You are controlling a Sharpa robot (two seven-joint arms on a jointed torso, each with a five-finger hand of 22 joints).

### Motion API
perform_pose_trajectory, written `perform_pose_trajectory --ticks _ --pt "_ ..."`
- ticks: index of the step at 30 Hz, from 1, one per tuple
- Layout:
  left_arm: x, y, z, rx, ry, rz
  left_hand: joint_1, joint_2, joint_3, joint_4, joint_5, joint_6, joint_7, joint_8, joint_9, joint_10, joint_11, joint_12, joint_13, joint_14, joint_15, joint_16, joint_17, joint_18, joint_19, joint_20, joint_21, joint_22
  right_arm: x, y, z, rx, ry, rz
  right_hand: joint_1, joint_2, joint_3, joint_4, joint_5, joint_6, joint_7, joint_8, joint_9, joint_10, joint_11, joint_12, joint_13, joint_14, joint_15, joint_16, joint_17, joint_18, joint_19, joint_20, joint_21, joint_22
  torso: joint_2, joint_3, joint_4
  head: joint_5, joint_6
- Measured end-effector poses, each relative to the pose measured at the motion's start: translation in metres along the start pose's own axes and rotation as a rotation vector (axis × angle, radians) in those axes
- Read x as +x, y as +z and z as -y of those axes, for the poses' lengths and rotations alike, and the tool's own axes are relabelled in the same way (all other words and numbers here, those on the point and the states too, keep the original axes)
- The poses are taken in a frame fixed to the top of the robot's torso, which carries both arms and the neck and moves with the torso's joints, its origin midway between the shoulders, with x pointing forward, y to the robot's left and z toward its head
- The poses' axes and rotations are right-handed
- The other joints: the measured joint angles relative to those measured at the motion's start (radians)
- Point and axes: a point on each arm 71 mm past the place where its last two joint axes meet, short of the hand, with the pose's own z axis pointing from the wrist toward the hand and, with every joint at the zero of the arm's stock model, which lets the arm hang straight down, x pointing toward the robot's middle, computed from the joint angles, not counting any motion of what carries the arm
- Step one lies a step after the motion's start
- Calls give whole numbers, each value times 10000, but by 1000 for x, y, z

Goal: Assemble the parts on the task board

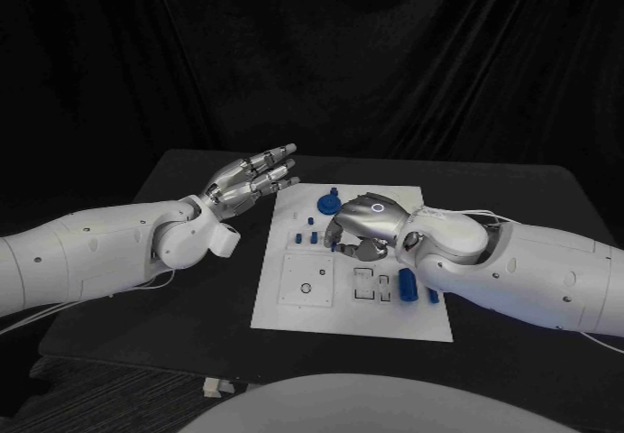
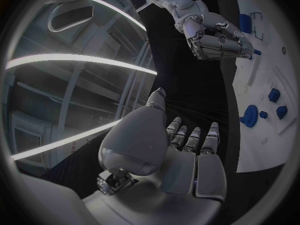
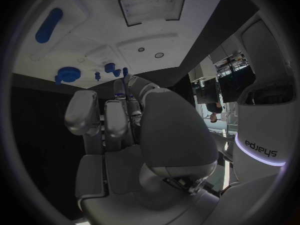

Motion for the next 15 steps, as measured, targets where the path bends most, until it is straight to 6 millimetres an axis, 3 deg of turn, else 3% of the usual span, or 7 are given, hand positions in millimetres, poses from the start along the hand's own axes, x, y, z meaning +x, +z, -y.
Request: perform_pose_trajectory --ticks 15 --pt "-1 0 0 -5 20 33 0 0 -28 -27 0 0 0 0 9 0 0 0 0 0 0 0 0 1 -38 -37 0 -197 14 10 -9 -149 119 -133 0 -2 0 0 0 -38 34 -9 -16 1 1 0 7 0 0 0 25 0 0 0 0 -1 3 5 -4 -13 0"
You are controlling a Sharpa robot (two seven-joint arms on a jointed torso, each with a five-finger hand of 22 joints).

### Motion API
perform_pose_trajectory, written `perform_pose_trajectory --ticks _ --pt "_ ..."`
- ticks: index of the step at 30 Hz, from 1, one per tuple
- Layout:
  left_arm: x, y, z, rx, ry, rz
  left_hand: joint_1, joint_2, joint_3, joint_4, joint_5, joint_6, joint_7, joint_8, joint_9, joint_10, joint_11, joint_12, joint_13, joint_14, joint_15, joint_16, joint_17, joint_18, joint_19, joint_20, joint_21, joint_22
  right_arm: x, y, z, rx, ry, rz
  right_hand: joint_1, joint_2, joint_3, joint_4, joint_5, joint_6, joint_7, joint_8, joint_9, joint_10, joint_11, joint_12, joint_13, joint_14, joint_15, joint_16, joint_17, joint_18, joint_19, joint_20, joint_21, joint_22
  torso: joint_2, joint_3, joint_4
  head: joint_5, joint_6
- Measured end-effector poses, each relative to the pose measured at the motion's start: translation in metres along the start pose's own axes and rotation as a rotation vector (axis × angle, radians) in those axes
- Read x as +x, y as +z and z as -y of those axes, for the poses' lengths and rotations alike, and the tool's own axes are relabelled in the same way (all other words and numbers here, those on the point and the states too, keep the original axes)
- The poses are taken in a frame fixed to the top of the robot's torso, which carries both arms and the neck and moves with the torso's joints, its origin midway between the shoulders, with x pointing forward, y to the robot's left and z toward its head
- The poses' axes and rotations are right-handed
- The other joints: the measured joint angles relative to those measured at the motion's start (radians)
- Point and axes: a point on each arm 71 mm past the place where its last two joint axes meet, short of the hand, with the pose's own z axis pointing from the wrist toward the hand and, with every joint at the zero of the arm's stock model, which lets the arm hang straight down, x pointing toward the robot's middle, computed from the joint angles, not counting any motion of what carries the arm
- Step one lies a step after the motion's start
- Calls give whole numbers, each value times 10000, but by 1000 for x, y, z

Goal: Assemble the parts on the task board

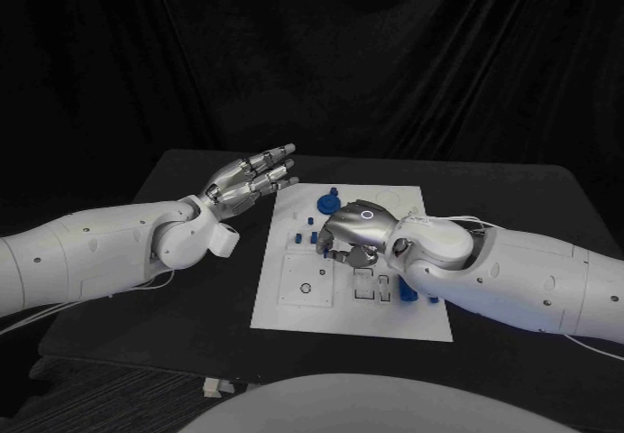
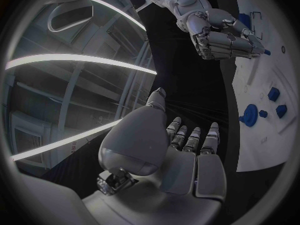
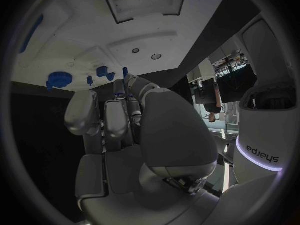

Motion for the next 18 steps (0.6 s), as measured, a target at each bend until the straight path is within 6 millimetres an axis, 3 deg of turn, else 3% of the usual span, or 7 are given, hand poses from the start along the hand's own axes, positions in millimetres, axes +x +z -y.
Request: perform_pose_trajectory --ticks 18 --pt "0 1 0 -7 10 9 0 0 0 1 0 0 0 0 -2 0 0 0 0 0 0 0 0 0 0 1 0 16 17 2 -5 17 249 -199 38 -38 -1 0 0 -17 -18 -20 4 0 1 -39 -3 0 0 -1 12 0 0 0 0 -1 -13 -5 -8 103 0"
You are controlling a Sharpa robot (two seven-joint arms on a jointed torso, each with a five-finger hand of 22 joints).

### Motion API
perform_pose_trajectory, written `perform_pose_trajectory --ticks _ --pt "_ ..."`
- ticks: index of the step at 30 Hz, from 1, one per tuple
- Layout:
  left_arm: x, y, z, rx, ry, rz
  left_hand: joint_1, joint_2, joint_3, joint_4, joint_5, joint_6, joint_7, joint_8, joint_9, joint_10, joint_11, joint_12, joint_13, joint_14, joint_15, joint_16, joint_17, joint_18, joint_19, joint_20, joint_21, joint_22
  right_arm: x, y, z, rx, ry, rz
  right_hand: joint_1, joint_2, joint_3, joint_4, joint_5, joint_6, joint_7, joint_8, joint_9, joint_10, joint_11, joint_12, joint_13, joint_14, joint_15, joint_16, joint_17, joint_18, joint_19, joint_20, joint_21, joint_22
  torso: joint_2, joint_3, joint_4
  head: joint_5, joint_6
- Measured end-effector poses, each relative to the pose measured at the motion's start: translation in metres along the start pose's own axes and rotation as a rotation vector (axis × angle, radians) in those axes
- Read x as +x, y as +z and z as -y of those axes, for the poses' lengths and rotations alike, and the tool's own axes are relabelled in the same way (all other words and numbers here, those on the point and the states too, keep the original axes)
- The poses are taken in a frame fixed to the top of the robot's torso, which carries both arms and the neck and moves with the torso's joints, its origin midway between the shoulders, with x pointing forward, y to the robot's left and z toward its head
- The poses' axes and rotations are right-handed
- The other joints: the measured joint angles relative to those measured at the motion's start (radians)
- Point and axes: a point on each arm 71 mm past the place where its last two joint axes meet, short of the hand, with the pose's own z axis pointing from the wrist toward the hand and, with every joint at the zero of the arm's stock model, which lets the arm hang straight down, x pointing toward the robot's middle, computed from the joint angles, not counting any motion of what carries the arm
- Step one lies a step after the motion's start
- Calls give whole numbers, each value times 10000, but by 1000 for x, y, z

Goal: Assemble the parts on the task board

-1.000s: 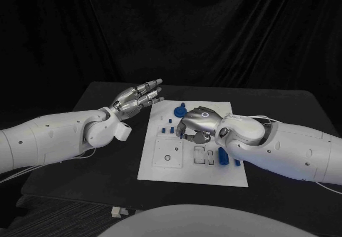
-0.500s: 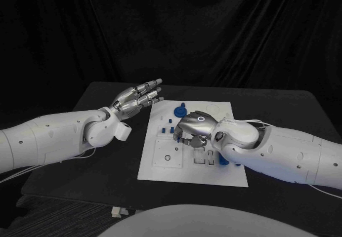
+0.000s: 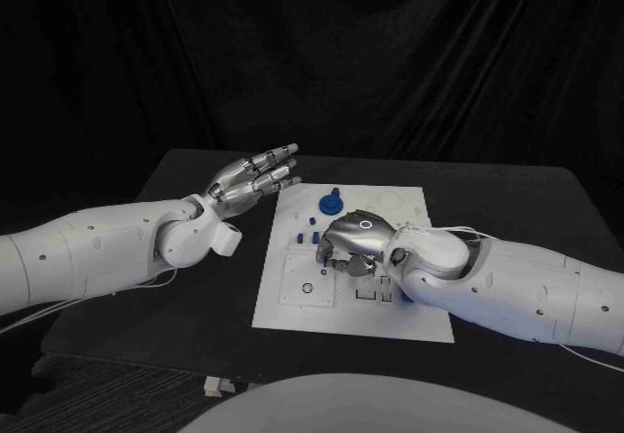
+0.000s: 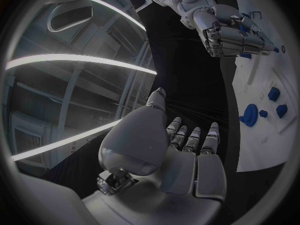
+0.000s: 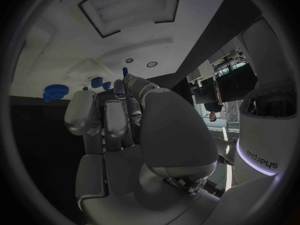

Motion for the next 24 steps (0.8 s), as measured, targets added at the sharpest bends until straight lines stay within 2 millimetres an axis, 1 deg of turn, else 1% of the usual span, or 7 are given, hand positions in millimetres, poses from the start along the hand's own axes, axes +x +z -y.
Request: perform_pose_trajectory --ticks 14,22,24 --pt "-1 0 -1 -25 2 12 0 0 0 0 0 0 0 0 -1 0 0 0 0 0 0 0 0 0 0 0 0 23 8 2 -4 -18 135 -80 0 0 0 0 0 -2 -2 -8 -3 0 0 0 8 0 0 0 -1 1 0 0 0 7 4 -3 0 21 0" --pt "-1 0 -2 -43 2 23 0 0 -28 -27 0 0 0 0 -2 0 0 0 -1 0 0 0 0 0 0 0 0 22 11 1 -5 -1 188 -123 0 0 0 0 1 -6 -6 -8 -7 0 0 -1 7 0 0 0 -2 -1 0 0 -1 7 6 -6 4 -1 0" --pt "-1 0 -2 -47 1 22 0 0 -28 -27 0 0 0 0 -2 0 0 0 -1 0 0 0 0 0 0 0 0 22 12 2 -5 4 195 -130 0 0 29 -29 60 -17 -17 -48 -8 0 0 -3 4 0 0 0 -3 0 0 0 -1 6 6 -6 4 -2 0"
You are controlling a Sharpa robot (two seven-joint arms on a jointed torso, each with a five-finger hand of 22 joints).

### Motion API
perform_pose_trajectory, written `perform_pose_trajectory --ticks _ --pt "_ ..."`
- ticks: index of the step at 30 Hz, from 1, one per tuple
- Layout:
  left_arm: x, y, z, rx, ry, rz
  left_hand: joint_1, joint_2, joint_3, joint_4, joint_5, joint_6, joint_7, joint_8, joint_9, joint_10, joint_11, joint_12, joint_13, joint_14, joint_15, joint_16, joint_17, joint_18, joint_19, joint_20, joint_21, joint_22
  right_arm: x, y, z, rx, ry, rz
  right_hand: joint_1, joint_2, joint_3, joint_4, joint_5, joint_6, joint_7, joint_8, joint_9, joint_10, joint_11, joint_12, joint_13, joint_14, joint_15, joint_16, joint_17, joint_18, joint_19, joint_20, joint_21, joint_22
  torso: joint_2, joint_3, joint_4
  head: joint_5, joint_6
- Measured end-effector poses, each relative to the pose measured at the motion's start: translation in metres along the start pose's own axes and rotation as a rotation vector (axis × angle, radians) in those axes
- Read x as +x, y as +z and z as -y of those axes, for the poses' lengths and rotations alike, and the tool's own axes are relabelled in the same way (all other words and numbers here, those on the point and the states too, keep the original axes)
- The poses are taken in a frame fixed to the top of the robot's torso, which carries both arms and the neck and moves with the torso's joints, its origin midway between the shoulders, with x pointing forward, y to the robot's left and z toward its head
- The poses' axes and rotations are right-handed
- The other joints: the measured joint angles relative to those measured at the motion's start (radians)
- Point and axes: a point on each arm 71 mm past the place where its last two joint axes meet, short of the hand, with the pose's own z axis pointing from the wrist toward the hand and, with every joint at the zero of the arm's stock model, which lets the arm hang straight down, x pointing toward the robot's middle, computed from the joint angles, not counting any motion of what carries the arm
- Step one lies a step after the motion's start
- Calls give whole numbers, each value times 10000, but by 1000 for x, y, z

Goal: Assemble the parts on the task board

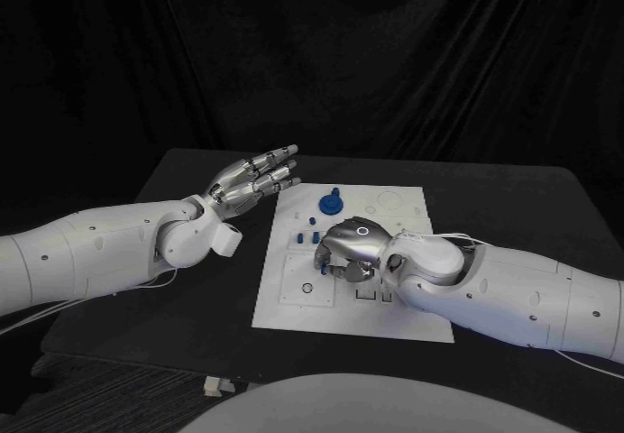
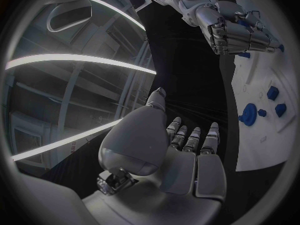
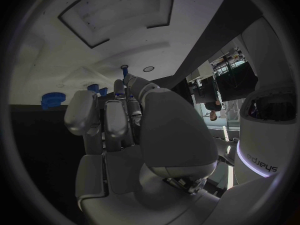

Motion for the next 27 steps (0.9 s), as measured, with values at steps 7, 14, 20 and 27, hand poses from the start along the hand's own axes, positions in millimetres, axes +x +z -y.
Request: perform_pose_trajectory --ticks 7,14,20,27 --pt "0 0 -1 -12 -9 -7 0 0 0 0 0 0 0 0 -1 0 0 0 0 0 0 0 0 0 0 0 0 20 0 0 0 30 6 -21 0 0 0 0 30 -1 -1 -11 -1 0 0 -12 9 0 0 0 0 0 0 0 0 -1 -1 3 -2 12 0" --pt "0 0 -1 -24 -14 -11 0 0 0 0 0 0 0 0 -1 0 0 0 0 0 0 0 0 0 0 0 0 31 1 -1 1 81 8 -43 0 0 0 0 30 -37 34 -11 -4 0 0 -48 9 0 0 0 -1 -1 0 0 -1 -2 -1 6 -2 12 0" --pt "1 1 -1 -33 -25 -25 0 0 0 0 0 0 0 0 -2 0 0 0 0 0 0 0 0 0 0 0 0 30 1 0 1 102 11 -72 0 0 27 -26 70 -37 34 -11 -9 0 0 -48 7 0 0 0 -2 0 0 0 -2 -2 -1 11 -1 0 0" --pt "1 1 -2 -44 -42 -46 0 0 0 1 0 0 0 0 -2 0 0 0 0 0 0 0 0 1 0 0 0 29 2 0 0 86 -39 -132 0 0 26 -26 71 -37 34 -11 -10 0 0 -48 5 0 0 0 -17 0 0 0 -2 -3 -1 11 -2 22 0"
